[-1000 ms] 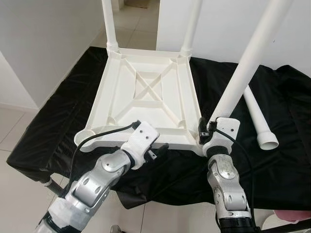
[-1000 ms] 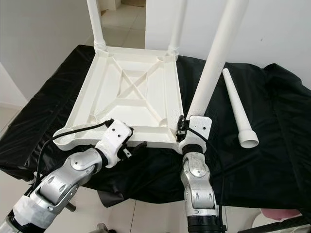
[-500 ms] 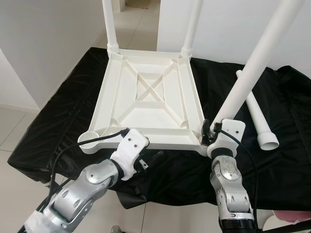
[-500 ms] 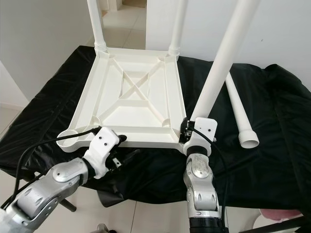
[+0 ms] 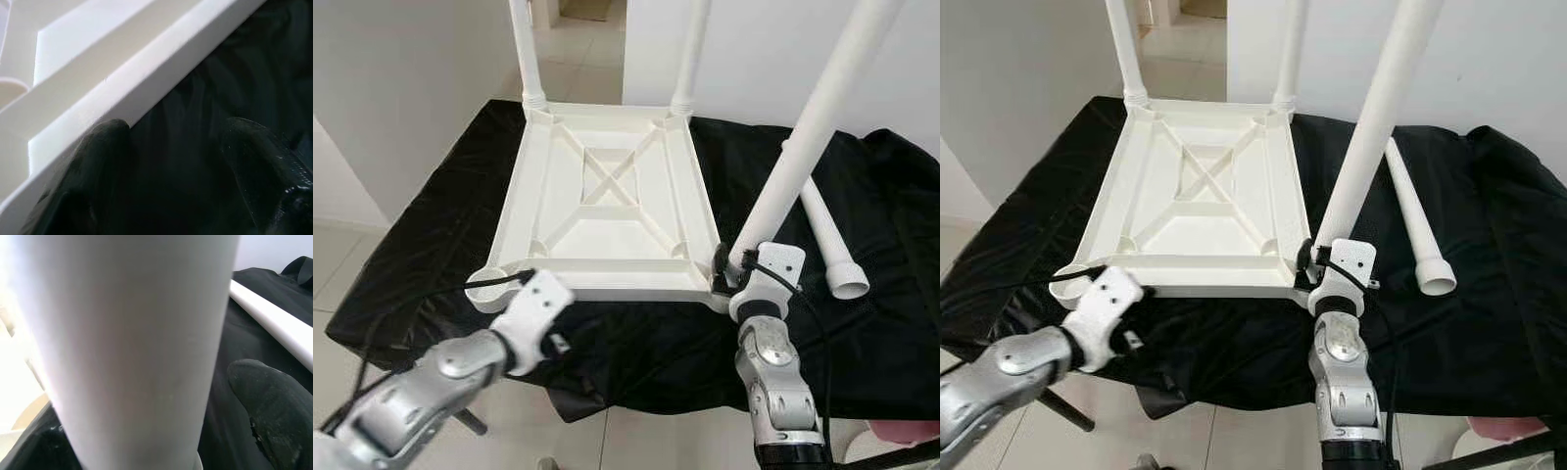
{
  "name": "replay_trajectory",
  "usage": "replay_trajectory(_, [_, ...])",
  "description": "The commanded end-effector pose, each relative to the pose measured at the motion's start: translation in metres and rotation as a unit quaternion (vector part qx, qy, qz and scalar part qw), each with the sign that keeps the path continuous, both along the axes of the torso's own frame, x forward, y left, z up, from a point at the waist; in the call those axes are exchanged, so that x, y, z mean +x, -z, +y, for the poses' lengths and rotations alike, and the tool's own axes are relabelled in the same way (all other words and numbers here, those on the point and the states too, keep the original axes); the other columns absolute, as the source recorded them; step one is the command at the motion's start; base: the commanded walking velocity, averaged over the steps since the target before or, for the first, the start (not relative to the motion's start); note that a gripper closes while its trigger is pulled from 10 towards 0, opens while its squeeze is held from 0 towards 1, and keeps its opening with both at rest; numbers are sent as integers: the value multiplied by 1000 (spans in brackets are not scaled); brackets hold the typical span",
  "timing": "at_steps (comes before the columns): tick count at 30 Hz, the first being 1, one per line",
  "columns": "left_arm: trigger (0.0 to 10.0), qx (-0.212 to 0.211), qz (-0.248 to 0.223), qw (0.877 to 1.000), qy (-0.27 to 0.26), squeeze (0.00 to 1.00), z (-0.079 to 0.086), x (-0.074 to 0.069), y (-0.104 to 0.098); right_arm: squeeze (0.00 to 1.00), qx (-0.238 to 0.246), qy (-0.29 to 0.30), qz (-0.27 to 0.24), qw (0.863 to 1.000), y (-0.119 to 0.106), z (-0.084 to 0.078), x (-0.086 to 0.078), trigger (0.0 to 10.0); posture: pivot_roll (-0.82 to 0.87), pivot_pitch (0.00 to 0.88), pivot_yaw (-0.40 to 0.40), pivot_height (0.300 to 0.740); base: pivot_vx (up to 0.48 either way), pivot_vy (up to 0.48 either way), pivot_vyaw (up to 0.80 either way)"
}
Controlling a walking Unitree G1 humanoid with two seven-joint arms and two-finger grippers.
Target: Building children table
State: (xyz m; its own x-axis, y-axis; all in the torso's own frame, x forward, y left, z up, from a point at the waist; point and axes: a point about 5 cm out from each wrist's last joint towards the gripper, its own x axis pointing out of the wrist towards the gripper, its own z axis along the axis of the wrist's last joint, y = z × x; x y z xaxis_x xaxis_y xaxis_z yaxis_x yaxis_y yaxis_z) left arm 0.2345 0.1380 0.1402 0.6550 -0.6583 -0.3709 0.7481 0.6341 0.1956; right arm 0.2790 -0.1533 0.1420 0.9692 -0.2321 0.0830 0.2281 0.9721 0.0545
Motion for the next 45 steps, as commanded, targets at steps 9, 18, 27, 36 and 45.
replay_trajectory(9, [10000, 48, 95, 984, 140, 0, 47, 9, 2, 0, -2, -17, 19, 1000, 7, 4, 3, 10000, -10, 44, 5, 740, 0, 0, 0])
replay_trajectory(18, [10000, 64, 46, 994, 81, 0, 76, 36, -22, 0, -5, -15, 18, 1000, 7, 1, 5, 10000, -15, 46, 9, 740, 0, 0, 0])
replay_trajectory(27, [10000, 33, -22, 996, 75, 0, 75, 62, -46, 0, -8, -16, 25, 1000, 11, 1, 3, 10000, -21, 53, 17, 740, 0, 0, 0])
replay_trajectory(36, [10000, -35, -126, 991, 8, 0, 42, 110, -69, 0, -10, -27, 38, 999, 18, 3, 4, 10000, -14, 53, 10, 740, 0, 0, 0])
replay_trajectory(45, [10000, -60, -129, 989, 44, 0, 9, 121, -66, 0, -20, -42, 53, 998, 29, 2, -2, 10000, -25, 55, 16, 740, 0, 0, 0])
